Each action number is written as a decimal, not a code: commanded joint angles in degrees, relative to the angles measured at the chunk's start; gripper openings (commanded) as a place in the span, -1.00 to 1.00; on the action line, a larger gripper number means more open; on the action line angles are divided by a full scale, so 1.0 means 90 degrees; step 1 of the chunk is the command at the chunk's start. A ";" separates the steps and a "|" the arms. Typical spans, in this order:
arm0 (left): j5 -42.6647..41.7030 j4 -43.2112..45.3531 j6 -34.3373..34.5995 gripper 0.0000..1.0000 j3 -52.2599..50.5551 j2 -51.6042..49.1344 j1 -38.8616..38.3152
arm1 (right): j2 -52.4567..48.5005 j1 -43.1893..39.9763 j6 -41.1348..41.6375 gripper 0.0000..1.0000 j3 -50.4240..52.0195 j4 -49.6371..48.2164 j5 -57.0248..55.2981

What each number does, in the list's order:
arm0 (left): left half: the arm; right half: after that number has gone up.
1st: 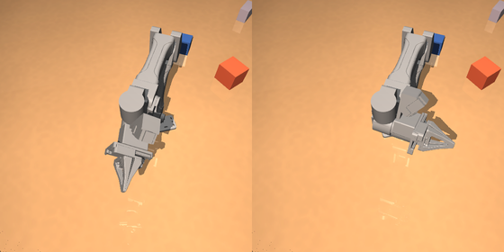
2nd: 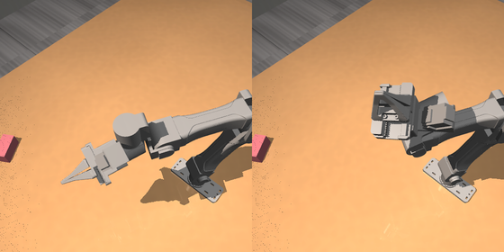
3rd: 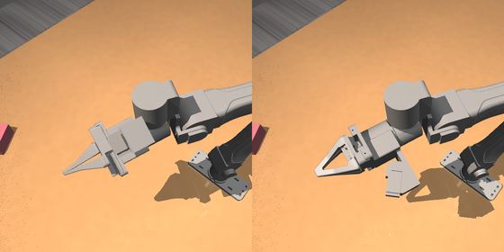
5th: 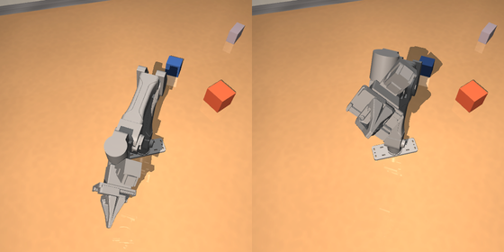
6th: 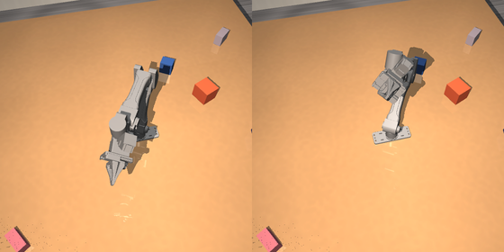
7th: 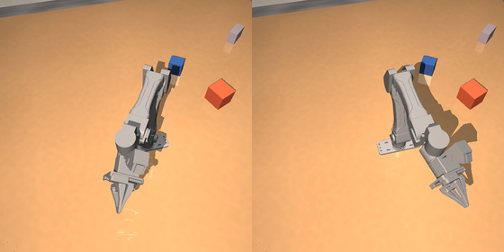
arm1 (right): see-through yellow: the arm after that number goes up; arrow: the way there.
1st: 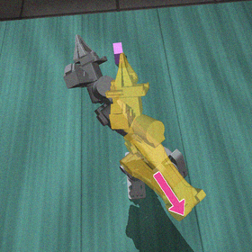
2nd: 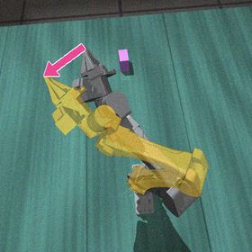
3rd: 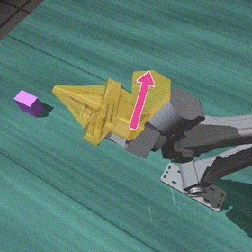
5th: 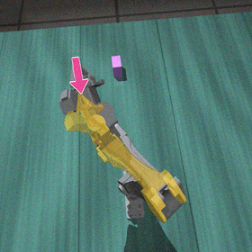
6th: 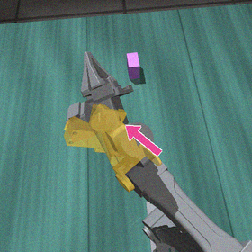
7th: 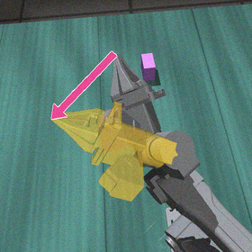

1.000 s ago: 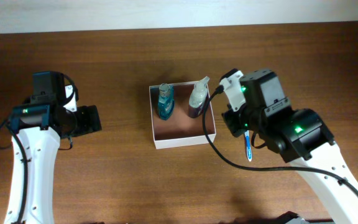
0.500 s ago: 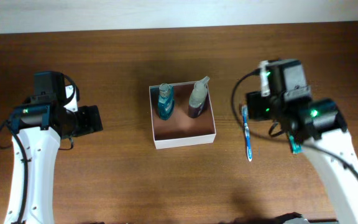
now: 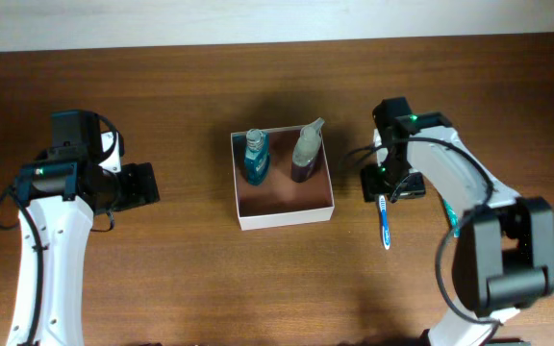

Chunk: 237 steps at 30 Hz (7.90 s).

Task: Pack container
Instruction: 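Grasp the blue toothbrush with the right gripper and lift it, then lower the toothbrush into the box and open the right gripper, then move the right gripper to the Colgate toothpaste tube and grasp it, then place the toothpaste tube into the box and release it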

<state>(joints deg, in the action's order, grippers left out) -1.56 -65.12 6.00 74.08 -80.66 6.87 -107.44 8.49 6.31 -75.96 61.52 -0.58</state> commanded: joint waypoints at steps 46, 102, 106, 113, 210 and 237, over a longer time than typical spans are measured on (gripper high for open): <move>-0.0070 -0.0005 -0.0155 0.80 -0.0017 0.0092 0.0017 | -0.0304 -0.0279 0.0187 -0.92 0.0925 -0.1365 0.0403; -0.0070 0.0000 -0.0197 0.80 -0.0017 0.0092 0.0017 | 0.0675 0.3099 -0.5595 -0.31 -0.0053 -0.1819 0.0857; -0.0068 -0.0002 -0.0199 0.80 -0.0017 0.0092 0.0017 | 0.0733 0.3099 -0.5061 -0.13 -0.0114 -0.1795 0.0833; -0.0068 -0.0002 -0.0199 0.80 -0.0017 0.0092 0.0017 | 0.1841 0.3048 -0.3206 0.06 -0.0612 -0.1698 -0.0381; -0.0070 -0.0053 -0.0199 0.80 -0.0017 0.0092 0.0017 | 0.2997 0.2382 -0.5289 -0.92 -0.0549 -0.0736 0.0821; -0.0070 -0.0058 -0.0199 0.81 -0.0017 0.0092 0.0017 | 0.0126 0.3045 -0.5773 -0.42 -0.0571 -0.1270 0.0981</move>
<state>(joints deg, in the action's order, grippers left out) -1.56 -65.52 5.34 74.08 -80.66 6.87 -106.26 35.83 -45.84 -81.10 49.89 7.84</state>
